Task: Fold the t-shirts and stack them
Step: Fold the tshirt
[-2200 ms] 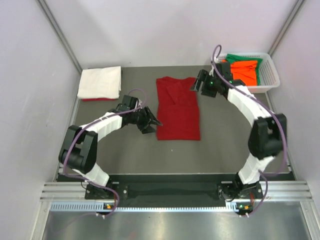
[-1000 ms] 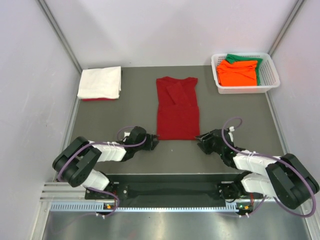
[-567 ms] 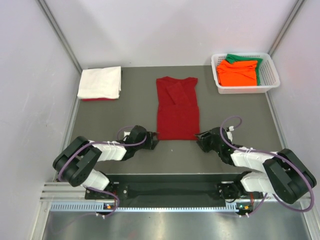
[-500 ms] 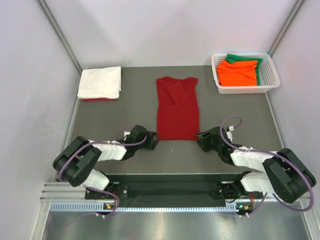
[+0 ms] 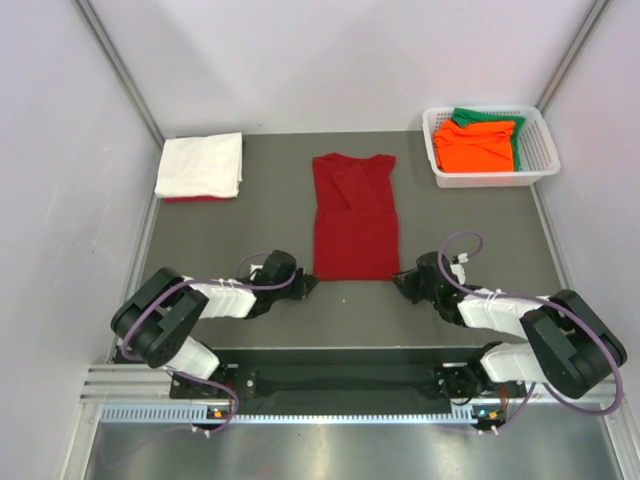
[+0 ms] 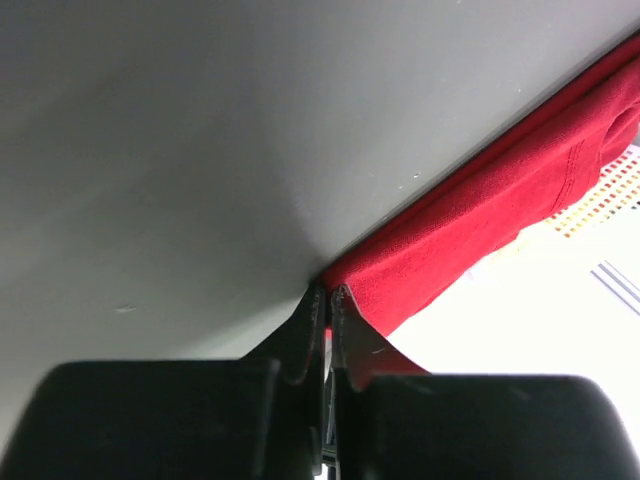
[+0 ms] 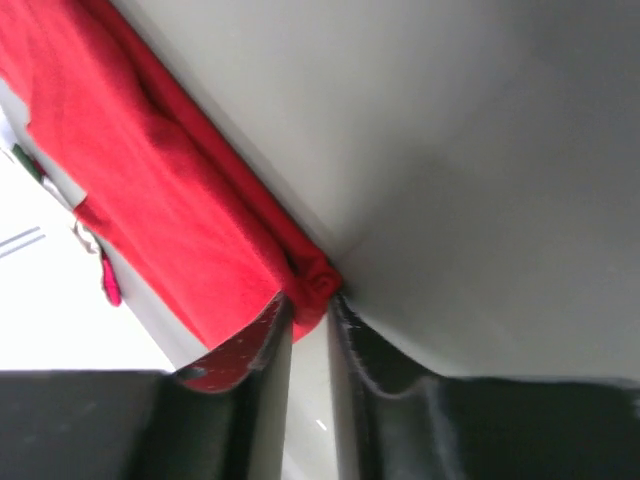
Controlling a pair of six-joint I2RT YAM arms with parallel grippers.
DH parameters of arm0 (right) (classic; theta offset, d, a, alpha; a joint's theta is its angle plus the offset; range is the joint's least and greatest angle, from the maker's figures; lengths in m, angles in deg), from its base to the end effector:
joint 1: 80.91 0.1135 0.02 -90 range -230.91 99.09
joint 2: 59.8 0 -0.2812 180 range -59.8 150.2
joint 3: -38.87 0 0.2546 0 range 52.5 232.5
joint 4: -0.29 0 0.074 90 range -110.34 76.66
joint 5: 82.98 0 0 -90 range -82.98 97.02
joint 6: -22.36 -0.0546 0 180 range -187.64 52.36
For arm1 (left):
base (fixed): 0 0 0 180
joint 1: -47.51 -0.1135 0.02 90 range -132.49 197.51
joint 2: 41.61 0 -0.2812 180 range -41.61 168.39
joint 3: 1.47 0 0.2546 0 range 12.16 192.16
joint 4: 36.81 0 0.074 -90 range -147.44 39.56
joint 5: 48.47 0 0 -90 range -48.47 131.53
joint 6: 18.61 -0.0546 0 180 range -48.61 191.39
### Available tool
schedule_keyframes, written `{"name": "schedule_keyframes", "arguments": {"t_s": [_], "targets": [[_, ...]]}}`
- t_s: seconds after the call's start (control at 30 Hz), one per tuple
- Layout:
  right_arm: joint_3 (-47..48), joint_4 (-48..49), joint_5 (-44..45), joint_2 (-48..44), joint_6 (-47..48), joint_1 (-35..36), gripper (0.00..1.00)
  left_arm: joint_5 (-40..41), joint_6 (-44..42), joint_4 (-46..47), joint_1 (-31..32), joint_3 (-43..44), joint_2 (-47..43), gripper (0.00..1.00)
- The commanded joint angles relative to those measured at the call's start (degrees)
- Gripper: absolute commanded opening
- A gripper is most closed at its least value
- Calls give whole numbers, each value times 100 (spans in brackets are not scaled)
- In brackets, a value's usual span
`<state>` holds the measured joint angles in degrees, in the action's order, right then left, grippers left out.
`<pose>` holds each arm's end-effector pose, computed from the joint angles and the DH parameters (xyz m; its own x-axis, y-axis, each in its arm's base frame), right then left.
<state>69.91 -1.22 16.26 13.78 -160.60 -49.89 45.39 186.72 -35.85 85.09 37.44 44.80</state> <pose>0.1931 0.1059 0.1222 -0.3784 0.9226 -0.0744 0.6162 0.3111 0.7235 0.2105 -0.1573 0.1132 -0.2707 -0.9296 0.2501 -0.7646 0.0497 -0.6426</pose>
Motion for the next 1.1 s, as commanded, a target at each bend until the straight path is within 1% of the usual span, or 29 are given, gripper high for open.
{"name": "schedule_keyframes", "arguments": {"t_s": [0.0, 0.07, 0.17, 0.23, 0.33, 0.43, 0.47, 0.5, 0.53, 0.57, 0.6, 0.63, 0.67, 0.7, 0.77, 0.8, 0.9, 0.93, 1.03, 1.07], "targets": [[52, -482, 106, 69, 147, 79, 16, 19, -159, -422, -14, -181, 51, 0], [0, -535, 26, -1, 209, 105, 7, -60, -344, -483, -5, -155, -10, 0], [-141, -727, -53, -256, 270, 132, 0, -201, -537, -536, 3, -216, -168, 0], [-255, -860, -97, -589, 314, 140, 0, -315, -669, -772, 38, -225, -308, 0], [-352, -1377, -141, -1169, 437, 263, 0, -359, -757, -1281, 187, -190, -642, 0], [-562, -1844, -89, -1881, 324, 492, 0, -359, -565, -1598, 547, -251, -1038, 0], [-598, -2132, -62, -2248, 236, 614, 0, -290, -460, -1765, 670, -295, -1256, 0], [-616, -2309, -36, -2443, 218, 685, 0, -246, -345, -1854, 985, -321, -1371, 0], [-599, -2511, -1, -2636, 200, 746, 0, -193, -118, -1924, 1153, -357, -1486, 0], [-581, -2956, 60, -3047, 183, 878, 0, -71, -3, -2151, 1329, -366, -1687, 0], [-572, -3170, 96, -3260, 148, 966, 0, 18, 112, -2275, 1705, -366, -1793, 0], [-546, -3355, 131, -3463, 87, 1045, 0, 71, 400, -2398, 1900, -383, -1890, 0], [-528, -3713, 210, -3865, 42, 1229, 0, 115, 551, -2486, 2076, -427, -2039, 0], [-485, -3900, 245, -4052, 7, 1326, 0, 89, 813, -2496, 2365, -488, -2101, 0], [-440, -4364, 333, -4490, -72, 1563, 0, 62, 965, -2496, 2578, -620, -2277, 0], [-423, -4498, 333, -4606, -81, 1608, 0, 89, 974, -2644, 2727, -621, -2339, 0], [-274, -4981, 403, -4932, 6, 1696, 0, 334, 746, -3171, 2772, -366, -2567, 0], [-186, -5017, 438, -4985, 198, 1696, 0, 587, 650, -3486, 2763, -200, -2638, 0], [60, -4886, 658, -4933, 611, 1679, 0, 1185, 526, -3743, 2737, 46, -2822, 0], [130, -4729, 693, -4732, 744, 1609, 0, 1248, 465, -3805, 2693, 134, -2866, 0]]}}
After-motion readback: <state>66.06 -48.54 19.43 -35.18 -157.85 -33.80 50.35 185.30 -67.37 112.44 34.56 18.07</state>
